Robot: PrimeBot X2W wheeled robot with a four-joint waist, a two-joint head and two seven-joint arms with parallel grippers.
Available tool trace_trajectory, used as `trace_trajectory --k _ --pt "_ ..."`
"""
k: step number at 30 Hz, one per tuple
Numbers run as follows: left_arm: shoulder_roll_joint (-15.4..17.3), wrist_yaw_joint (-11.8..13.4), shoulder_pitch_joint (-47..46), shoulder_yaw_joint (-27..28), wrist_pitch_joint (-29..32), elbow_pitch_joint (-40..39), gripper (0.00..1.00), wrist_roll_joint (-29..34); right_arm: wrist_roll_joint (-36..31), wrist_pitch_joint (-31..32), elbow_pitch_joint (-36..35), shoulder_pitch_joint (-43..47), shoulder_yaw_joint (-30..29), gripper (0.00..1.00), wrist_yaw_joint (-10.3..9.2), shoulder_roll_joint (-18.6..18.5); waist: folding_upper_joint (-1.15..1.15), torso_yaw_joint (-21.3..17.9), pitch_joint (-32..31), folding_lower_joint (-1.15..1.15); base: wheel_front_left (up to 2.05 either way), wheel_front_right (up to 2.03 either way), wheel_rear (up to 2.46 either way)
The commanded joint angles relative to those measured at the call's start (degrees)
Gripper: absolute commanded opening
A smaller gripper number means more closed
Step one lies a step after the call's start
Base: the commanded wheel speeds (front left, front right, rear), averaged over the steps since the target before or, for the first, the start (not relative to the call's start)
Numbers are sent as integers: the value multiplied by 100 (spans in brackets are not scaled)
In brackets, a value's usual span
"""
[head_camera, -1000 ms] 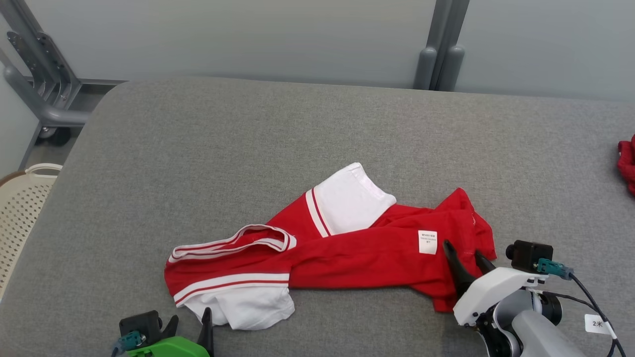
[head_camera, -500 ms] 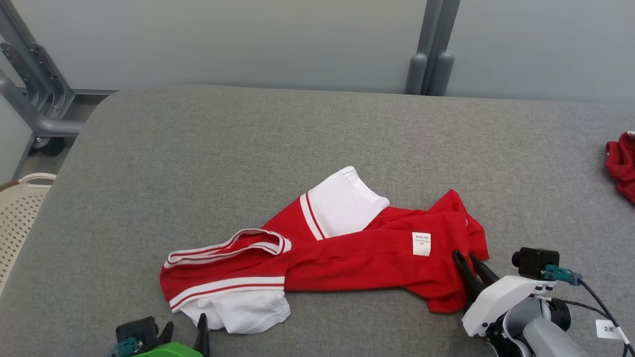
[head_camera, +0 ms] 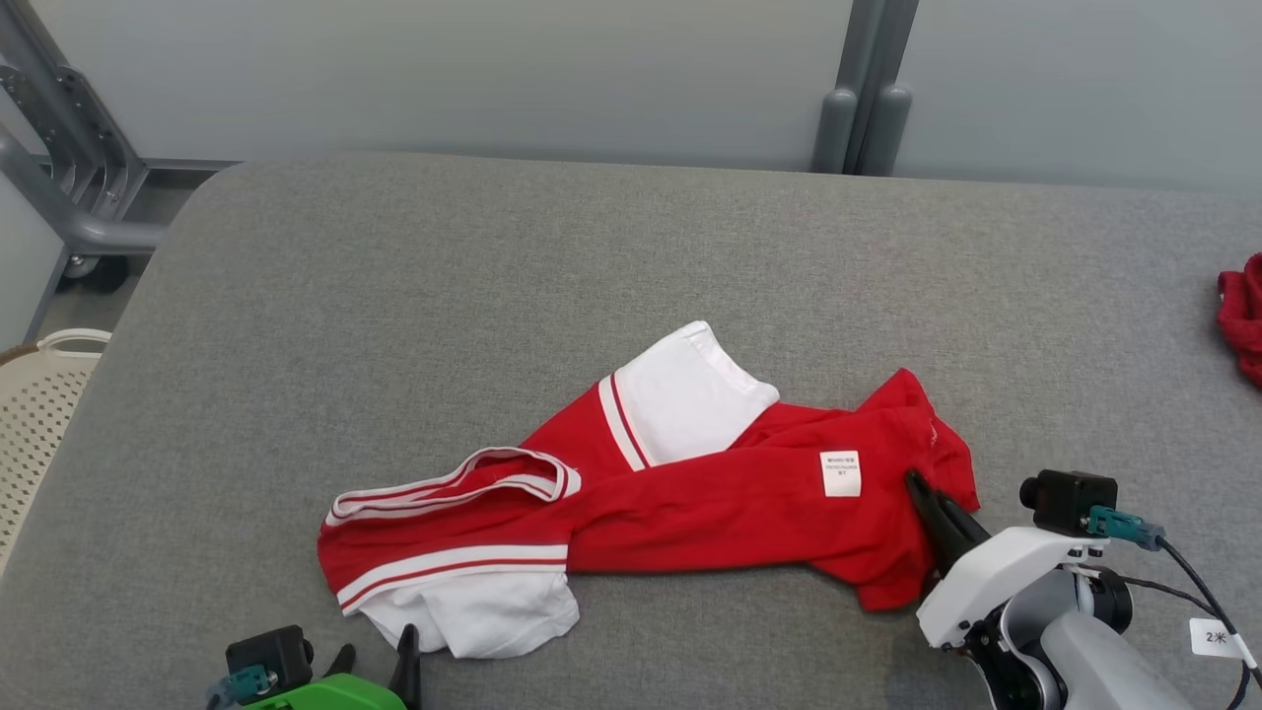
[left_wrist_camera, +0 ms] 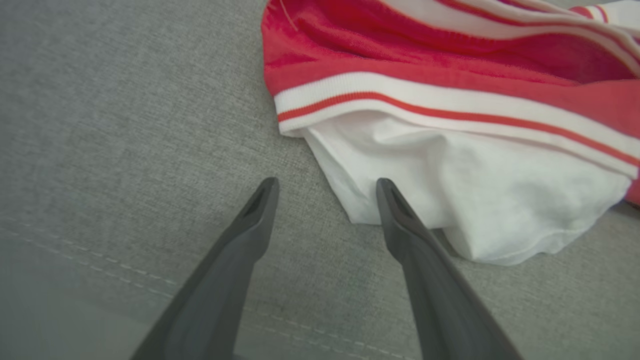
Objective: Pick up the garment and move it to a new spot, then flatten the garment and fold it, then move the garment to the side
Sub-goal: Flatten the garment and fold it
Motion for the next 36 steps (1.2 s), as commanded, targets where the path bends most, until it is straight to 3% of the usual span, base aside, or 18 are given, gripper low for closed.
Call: trace_trajectory --k 1,9,14,15,16,17,21,26,30,31,36 --pt "-20 -28 -105 27 43 1 100 -90 28 -23 -33 -50 -9 0 2 -42 0 7 15 0 0 0 0" --pt "-213 -286 -101 247 540 -171 100 -1055 20 20 -131 -66 15 0 2 -57 0 -24 59 0 0 0 0" --pt "-254 -327 -178 115 621 -144 100 -1186 5 10 -185 -65 -8 0 2 -82 0 -15 73 0 0 0 0" --pt "-259 -377 -239 74 593 -127 93 -1199 17 -24 -198 -83 -34 0 2 -87 0 -10 64 0 0 0 0" --pt "-263 -443 -285 18 568 -113 5 -1189 88 -11 -226 -98 -57 0 2 -62 0 -9 50 0 0 0 0" --pt "-269 -490 -324 8 533 -122 0 -1262 162 15 -278 -136 -85 0 2 -24 0 -21 41 0 0 0 0" --pt "-284 -673 -506 38 601 -520 0 -1773 382 148 -669 -346 -152 0 2 -98 0 -104 48 0 0 0 0" --pt "-175 -739 -874 186 1255 -1958 0 -2597 907 455 -1400 -672 -651 0 2 -350 0 -120 264 0 0 0 0" --pt "127 -437 -1748 472 2084 -3083 0 -3146 1151 917 -1772 -1280 -1200 0 2 -546 0 -88 752 0 0 0 0" --pt "127 -437 -1748 472 2084 -3083 0 -3146 1151 917 -1772 -1280 -1200 0 2 -546 0 -88 752 0 0 0 0" --pt "530 144 -3471 768 2855 -3144 0 -3449 928 1493 -1594 -2746 -1659 0 2 -461 0 -175 1418 0 0 0 0"
